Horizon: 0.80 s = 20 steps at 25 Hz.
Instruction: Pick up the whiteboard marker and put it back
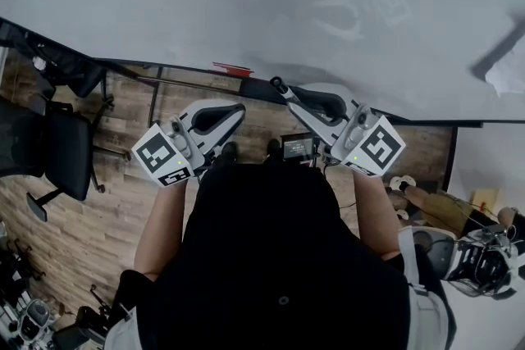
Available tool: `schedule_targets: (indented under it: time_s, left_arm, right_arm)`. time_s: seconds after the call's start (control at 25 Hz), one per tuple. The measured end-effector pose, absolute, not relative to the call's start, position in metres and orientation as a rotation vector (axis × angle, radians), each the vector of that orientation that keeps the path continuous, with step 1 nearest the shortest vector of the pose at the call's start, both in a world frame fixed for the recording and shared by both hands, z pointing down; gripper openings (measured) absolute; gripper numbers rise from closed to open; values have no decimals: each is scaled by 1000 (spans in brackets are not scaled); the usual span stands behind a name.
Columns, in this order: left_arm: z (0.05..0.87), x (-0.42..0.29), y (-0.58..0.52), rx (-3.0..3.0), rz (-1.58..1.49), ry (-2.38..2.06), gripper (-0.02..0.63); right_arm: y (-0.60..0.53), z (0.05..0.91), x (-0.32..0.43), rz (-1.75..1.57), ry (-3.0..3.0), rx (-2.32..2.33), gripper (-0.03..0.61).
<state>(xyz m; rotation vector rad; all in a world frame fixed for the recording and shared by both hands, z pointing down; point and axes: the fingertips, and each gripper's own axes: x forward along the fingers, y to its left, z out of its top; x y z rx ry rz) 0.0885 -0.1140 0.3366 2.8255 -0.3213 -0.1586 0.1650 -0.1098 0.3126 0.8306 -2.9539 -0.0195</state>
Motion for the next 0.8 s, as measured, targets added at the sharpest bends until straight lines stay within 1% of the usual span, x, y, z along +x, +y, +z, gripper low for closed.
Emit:
schedule_targets:
  time_s: [0.28,0.8]
  left_arm:
    - [339,84,-116,2819,-162,-333,12]
    - [341,68,-116,2812,-152,-376,12]
  right_arm:
    - [-121,318,155,-19,-2885,881,74]
    - [-131,350,140,-176,-2683,844,74]
